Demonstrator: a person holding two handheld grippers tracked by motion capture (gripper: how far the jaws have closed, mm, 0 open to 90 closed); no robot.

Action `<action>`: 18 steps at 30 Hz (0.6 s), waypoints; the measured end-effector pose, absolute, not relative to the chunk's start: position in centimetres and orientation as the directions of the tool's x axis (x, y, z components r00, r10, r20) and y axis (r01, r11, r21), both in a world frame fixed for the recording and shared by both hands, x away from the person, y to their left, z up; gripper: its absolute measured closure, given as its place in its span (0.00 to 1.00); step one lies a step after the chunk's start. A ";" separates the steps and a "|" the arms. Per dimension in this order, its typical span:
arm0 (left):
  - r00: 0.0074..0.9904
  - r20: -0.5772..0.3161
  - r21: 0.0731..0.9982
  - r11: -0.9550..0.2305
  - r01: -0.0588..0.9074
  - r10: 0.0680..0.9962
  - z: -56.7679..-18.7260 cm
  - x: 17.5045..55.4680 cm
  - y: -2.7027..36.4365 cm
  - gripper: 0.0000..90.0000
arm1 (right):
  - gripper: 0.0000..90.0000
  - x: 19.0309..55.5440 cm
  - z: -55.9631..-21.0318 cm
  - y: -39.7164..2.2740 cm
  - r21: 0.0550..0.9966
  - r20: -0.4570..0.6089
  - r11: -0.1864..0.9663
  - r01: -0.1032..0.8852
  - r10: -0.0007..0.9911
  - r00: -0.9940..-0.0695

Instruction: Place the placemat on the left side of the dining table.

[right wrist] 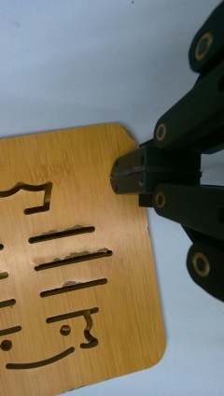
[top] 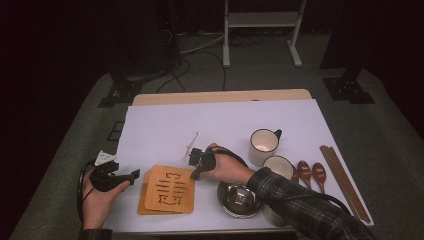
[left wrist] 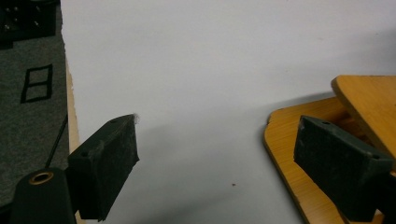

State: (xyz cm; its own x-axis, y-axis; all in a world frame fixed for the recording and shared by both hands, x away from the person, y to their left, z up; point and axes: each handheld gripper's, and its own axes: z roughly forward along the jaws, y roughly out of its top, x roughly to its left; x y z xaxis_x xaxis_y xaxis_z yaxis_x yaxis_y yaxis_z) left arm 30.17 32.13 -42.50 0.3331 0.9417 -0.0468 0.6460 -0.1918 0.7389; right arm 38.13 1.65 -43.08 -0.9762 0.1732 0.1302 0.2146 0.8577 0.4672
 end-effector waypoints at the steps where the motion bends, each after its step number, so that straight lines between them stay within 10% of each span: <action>1: 0.334 -0.052 0.743 -0.187 0.643 0.941 -42.4 30.1 32.1 0.14 | 0.99 38.1 -43.1 1.6 0.468 0.130 0.858 0.214 0.173 -0.976; 18: 0.376 -0.121 0.768 -0.153 0.622 0.919 -40.9 28.7 31.2 0.14 | 0.99 38.1 -43.1 1.6 0.463 0.134 0.859 0.219 0.177 -0.975</action>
